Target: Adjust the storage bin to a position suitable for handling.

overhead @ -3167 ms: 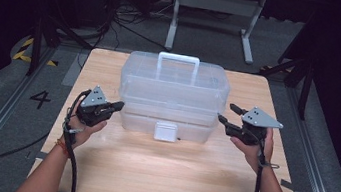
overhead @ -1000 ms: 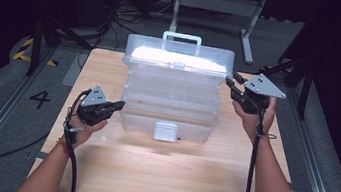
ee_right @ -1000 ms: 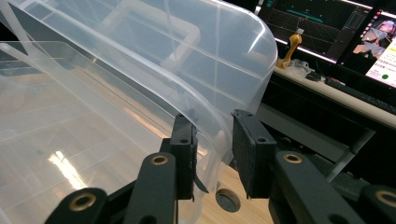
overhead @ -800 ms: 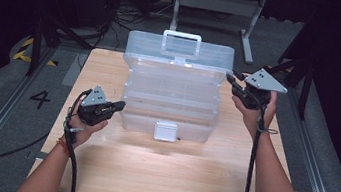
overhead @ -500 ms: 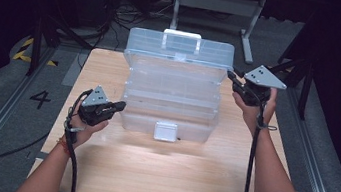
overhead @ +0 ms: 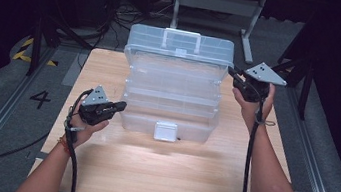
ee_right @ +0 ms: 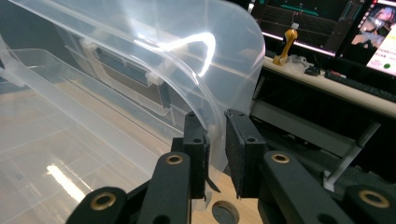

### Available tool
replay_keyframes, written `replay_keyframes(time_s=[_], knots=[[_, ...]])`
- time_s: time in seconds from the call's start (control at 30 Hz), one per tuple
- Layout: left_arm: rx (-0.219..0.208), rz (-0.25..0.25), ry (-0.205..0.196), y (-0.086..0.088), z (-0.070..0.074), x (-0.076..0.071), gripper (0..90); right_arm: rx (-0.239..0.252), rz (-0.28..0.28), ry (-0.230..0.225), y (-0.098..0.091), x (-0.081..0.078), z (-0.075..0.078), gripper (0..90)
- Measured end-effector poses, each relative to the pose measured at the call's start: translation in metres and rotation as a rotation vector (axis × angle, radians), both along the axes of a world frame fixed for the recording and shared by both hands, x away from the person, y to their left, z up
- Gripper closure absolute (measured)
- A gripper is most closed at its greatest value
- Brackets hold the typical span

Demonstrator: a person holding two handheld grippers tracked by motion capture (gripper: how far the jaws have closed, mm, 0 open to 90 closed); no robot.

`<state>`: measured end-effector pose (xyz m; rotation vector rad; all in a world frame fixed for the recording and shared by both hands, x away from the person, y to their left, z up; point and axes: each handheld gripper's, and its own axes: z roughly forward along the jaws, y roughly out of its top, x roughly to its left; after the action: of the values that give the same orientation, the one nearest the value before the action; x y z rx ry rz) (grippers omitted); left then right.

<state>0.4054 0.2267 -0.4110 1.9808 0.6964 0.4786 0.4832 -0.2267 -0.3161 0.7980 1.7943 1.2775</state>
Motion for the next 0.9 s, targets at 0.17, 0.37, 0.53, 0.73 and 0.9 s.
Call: replay_keyframes(time_s=[0.17, 0.37, 0.53, 0.73, 0.9], knots=[[0.001, 0.001, 0.001, 0.000, 0.000, 0.000, 87.3, 0.027, -0.002, 0.021, 0.001, 0.007, -0.006, 76.1], [-0.005, 0.000, 0.006, -0.001, 0.000, 0.000, 87.2, 0.071, -0.014, 0.022, 0.002, 0.014, -0.010, 75.6], [-0.005, -0.002, 0.006, -0.001, -0.001, 0.000, 86.8, 0.096, -0.033, -0.024, 0.005, 0.011, -0.004, 72.9], [-0.003, 0.000, 0.008, -0.004, -0.001, 0.001, 86.0, 0.064, -0.077, -0.043, 0.009, 0.013, 0.001, 77.0], [-0.004, 0.002, 0.001, 0.002, 0.002, 0.000, 80.9, 0.037, -0.094, -0.053, 0.010, 0.019, 0.007, 84.6]])
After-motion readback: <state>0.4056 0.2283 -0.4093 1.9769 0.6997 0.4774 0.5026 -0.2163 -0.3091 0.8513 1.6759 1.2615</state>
